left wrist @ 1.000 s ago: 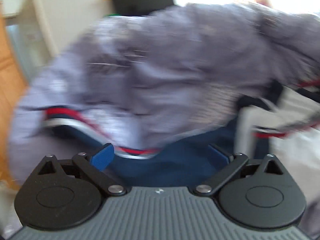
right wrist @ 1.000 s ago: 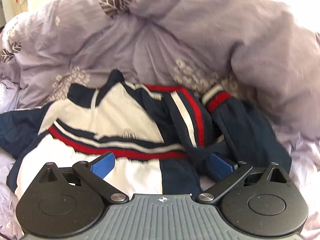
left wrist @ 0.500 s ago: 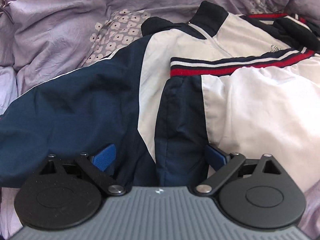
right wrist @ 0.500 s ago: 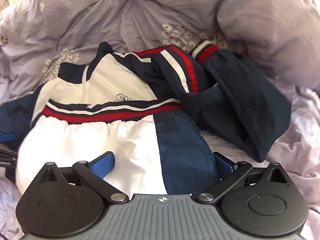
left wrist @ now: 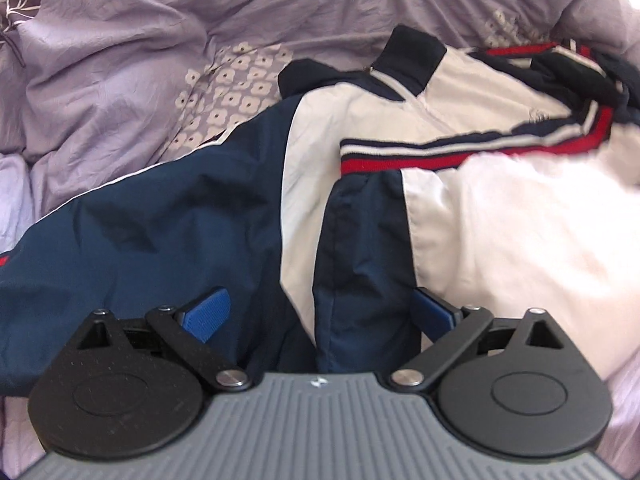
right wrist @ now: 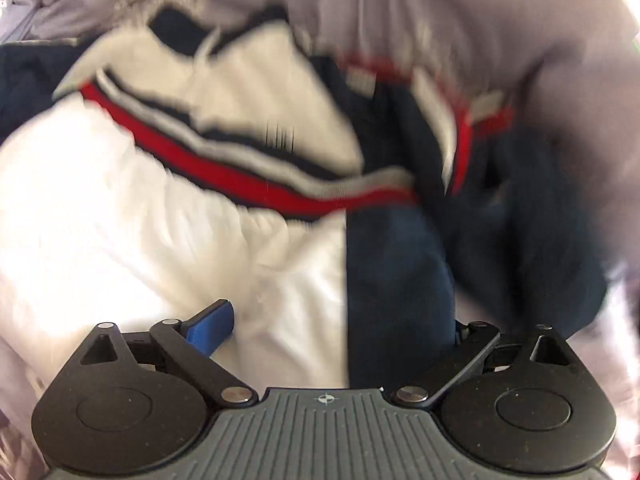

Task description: Fold clothes

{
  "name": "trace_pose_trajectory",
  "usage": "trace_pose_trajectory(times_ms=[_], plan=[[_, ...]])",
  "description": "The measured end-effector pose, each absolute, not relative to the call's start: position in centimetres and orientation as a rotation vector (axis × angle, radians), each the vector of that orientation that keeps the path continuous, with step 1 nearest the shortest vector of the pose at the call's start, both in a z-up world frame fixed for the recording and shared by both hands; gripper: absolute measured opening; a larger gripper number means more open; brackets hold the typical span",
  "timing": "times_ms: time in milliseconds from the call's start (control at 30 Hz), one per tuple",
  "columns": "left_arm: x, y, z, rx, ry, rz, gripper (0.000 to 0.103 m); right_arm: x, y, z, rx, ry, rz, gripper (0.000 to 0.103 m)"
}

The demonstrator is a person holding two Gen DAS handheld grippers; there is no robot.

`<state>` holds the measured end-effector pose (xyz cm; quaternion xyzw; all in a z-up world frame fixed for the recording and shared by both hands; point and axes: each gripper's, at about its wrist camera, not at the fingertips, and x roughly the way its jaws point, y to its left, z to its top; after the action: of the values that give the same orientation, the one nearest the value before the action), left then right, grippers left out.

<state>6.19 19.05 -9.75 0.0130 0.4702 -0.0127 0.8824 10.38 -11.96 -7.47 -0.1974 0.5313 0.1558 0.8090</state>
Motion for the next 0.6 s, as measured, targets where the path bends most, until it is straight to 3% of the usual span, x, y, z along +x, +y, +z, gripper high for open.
trace_pose_trajectory(times_ms=[100, 267, 400, 533, 600], plan=[[7.6, 18.1, -11.1, 0.024, 1.012, -0.029, 0.102, 10.3, -13.6, -8.1, -0.363, 1.157, 0.378, 0.103], [8.7, 17.4, -13.4, -0.019, 1.08, 0.007, 0.103, 10.4, -15.4, -4.5, -0.382, 1.098, 0.541, 0.103], [9.0, 17.5, -13.0, -0.051, 1.084, -0.003, 0.098, 12.4, -17.8, -2.1, -0.203, 1.023, 0.545, 0.103], [9.4, 17.7, -12.5, -0.083, 1.088, -0.014, 0.103, 16.2, -18.2, -3.5, -0.01, 1.041, 0.415, 0.102], [9.5, 17.7, -12.3, -0.099, 1.09, -0.019, 0.102, 16.6, -16.6, -5.1, -0.072, 1.053, 0.363, 0.098]])
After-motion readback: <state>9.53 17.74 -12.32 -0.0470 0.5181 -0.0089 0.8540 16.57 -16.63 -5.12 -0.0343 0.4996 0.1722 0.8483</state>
